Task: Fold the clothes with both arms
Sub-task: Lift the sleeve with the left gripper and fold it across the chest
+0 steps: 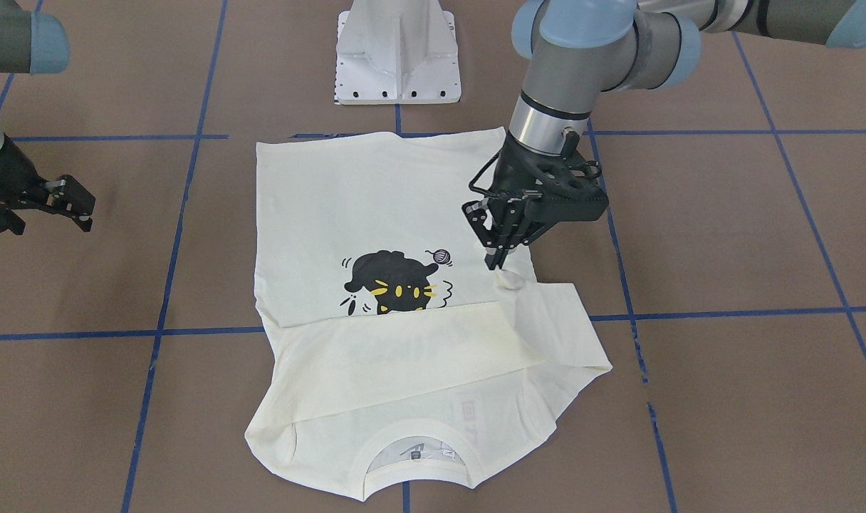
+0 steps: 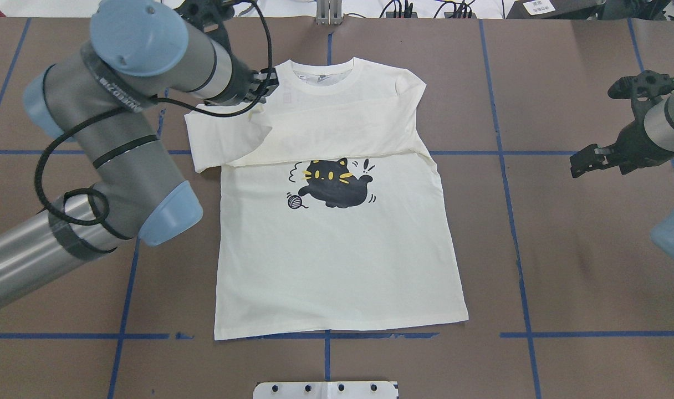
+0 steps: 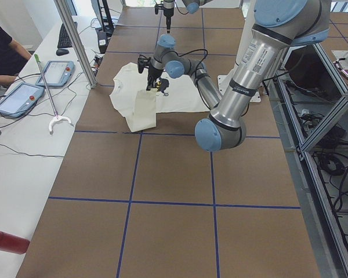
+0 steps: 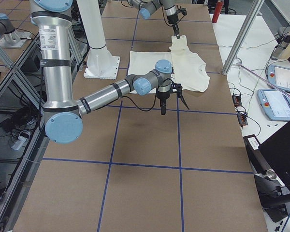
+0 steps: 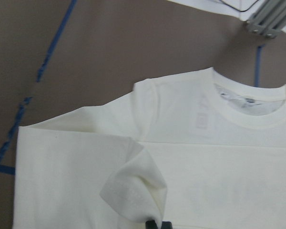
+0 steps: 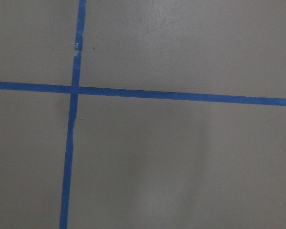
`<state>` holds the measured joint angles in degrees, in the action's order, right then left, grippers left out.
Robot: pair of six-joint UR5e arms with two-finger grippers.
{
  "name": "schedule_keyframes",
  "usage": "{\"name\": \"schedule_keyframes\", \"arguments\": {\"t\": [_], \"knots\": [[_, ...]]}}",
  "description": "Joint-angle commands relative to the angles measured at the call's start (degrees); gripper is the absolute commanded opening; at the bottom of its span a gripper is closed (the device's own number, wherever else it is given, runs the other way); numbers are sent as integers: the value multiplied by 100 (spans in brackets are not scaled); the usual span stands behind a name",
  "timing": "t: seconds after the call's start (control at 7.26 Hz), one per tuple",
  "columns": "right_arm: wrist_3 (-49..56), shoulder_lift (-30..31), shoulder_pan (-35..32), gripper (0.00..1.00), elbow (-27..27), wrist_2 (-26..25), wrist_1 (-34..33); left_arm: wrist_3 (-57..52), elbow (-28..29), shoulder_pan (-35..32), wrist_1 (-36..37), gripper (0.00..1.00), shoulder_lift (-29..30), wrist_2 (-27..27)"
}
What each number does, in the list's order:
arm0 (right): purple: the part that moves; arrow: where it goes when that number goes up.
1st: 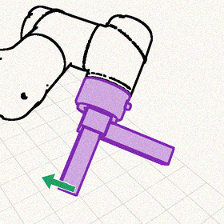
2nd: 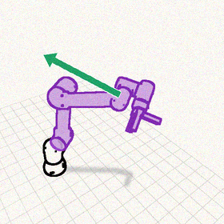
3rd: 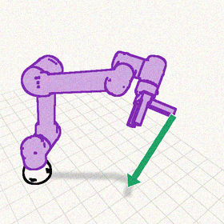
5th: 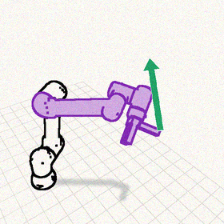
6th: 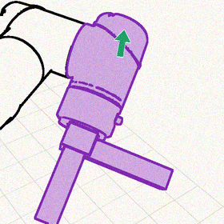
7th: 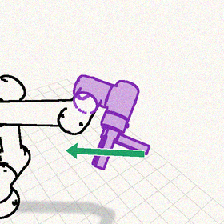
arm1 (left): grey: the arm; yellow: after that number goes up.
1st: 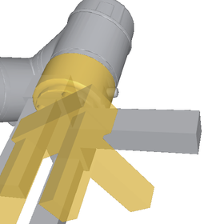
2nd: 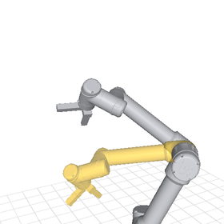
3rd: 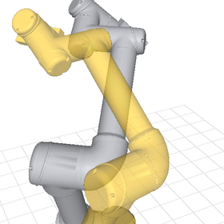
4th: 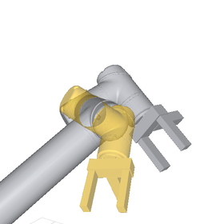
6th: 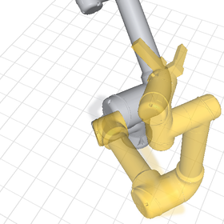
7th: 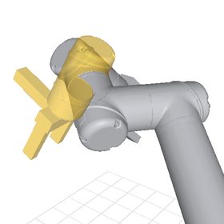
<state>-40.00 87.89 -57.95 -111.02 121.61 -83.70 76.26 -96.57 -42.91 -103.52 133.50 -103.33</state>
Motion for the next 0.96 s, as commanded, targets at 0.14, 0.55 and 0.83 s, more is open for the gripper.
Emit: {"name": "schedule_keyframes", "arguments": {"t": [0.14, 0.55, 0.83], "knots": [[19, 97, -129, 100, 19, 179, 82, 757, 2888, 158, -1557, 0, 1983, -65], [-25, 88, -129, 100, 36, 170, 82, 802, 3215, 387, -1944, 0, 2013, -21], [-34, 71, -129, 100, 45, 170, 82, 1517, 4636, 1009, -2449, 10, 2842, 975]]}}
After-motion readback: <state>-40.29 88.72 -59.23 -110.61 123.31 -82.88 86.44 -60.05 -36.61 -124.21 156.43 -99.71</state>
